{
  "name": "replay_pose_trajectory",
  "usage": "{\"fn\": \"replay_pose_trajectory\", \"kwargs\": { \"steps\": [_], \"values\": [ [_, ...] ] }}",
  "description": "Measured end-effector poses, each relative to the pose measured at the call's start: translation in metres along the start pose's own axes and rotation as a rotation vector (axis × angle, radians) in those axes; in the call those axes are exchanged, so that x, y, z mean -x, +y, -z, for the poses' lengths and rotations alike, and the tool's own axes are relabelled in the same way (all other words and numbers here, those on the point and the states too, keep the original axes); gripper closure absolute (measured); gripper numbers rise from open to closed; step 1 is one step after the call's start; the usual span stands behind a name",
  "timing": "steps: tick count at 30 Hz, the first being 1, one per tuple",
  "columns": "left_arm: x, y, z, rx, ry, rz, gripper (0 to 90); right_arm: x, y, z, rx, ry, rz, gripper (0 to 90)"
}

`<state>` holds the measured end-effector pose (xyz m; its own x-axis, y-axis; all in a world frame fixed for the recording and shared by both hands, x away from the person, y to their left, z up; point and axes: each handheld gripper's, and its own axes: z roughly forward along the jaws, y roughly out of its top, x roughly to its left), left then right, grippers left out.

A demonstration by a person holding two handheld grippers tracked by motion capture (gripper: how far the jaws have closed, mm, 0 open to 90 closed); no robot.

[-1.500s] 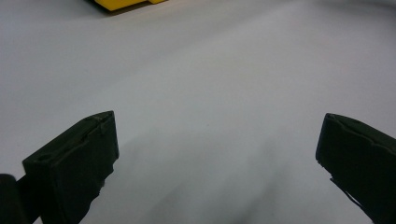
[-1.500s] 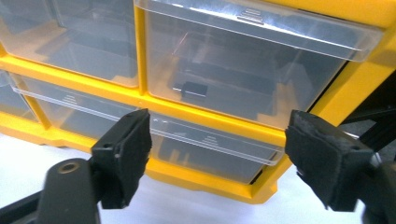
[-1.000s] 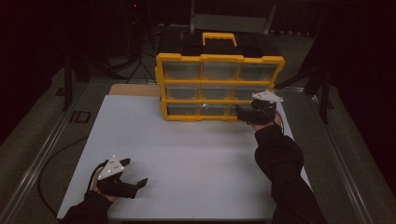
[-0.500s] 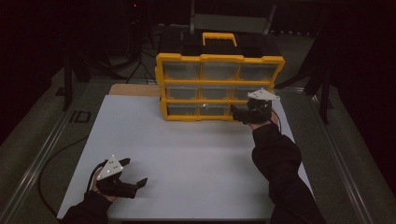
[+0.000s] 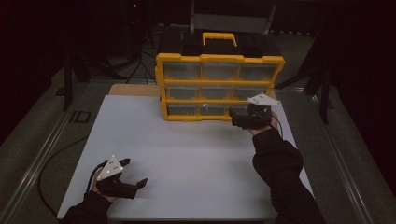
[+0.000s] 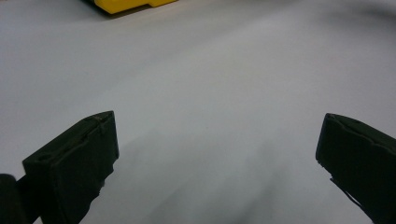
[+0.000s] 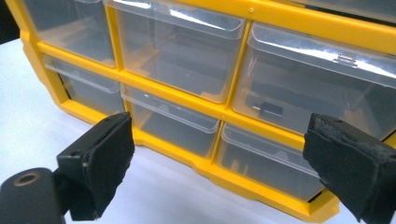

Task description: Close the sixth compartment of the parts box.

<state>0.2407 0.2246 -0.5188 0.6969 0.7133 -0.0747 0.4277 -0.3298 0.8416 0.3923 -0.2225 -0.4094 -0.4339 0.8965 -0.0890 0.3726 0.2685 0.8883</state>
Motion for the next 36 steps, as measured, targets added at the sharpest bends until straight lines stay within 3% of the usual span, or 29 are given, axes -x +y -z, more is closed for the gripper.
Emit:
{"fn": "replay_pose_trajectory", "kwargs": {
  "steps": [1,16,36],
  "values": [
    [0.0,0.0,0.0,0.001,0.0,0.001,0.0,-0.001,-0.002,0.003,0.002,0.001,0.016,8.8],
    [-0.001,0.0,0.001,0.003,0.0,-0.002,0.0,-0.005,-0.019,0.02,0.038,0.043,0.024,8.9],
    [0.0,0.0,0.001,0.002,0.001,-0.006,0.0,-0.005,-0.065,0.036,0.036,0.087,0.021,8.9]
  ]
}}
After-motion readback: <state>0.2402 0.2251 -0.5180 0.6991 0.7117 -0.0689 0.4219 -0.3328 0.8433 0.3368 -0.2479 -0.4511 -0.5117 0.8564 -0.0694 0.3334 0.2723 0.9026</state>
